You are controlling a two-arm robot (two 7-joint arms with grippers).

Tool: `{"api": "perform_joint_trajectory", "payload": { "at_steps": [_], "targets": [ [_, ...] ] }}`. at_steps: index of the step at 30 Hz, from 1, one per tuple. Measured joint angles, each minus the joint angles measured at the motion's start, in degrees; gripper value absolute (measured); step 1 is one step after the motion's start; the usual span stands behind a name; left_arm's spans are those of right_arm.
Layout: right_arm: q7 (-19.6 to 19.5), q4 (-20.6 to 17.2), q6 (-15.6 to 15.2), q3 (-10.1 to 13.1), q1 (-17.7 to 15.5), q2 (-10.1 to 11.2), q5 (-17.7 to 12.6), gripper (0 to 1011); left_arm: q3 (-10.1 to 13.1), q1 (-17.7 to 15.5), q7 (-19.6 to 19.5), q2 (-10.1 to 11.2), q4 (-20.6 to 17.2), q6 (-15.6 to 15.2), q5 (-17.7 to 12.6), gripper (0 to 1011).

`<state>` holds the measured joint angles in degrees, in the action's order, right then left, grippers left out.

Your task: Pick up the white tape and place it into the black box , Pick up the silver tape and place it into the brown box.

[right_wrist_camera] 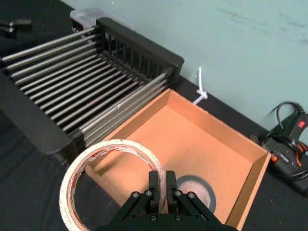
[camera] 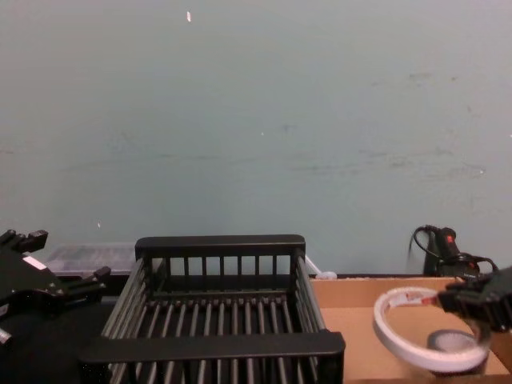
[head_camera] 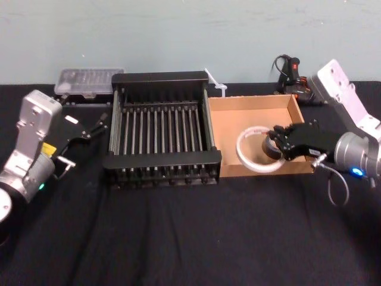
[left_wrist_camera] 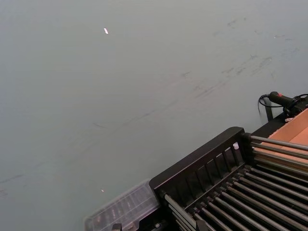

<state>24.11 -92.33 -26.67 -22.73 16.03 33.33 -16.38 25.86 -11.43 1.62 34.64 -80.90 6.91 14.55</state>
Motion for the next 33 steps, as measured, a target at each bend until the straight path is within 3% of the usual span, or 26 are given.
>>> {"api": "perform_joint_trajectory", "payload": {
  "at_steps": [8,33],
  "targets": [
    [0.27,2.41,-0.22,-0.95,3.51,-2.85,0.86,97,0.0,0.0,0.0,0.0,0.0,0.0,0.0,1001],
    [4.02,11.55,3.01,-7.49,14.36,-11.0,3.74,97,0.0,0.0,0.0,0.0,0.0,0.0,0.0,1001]
  ]
}}
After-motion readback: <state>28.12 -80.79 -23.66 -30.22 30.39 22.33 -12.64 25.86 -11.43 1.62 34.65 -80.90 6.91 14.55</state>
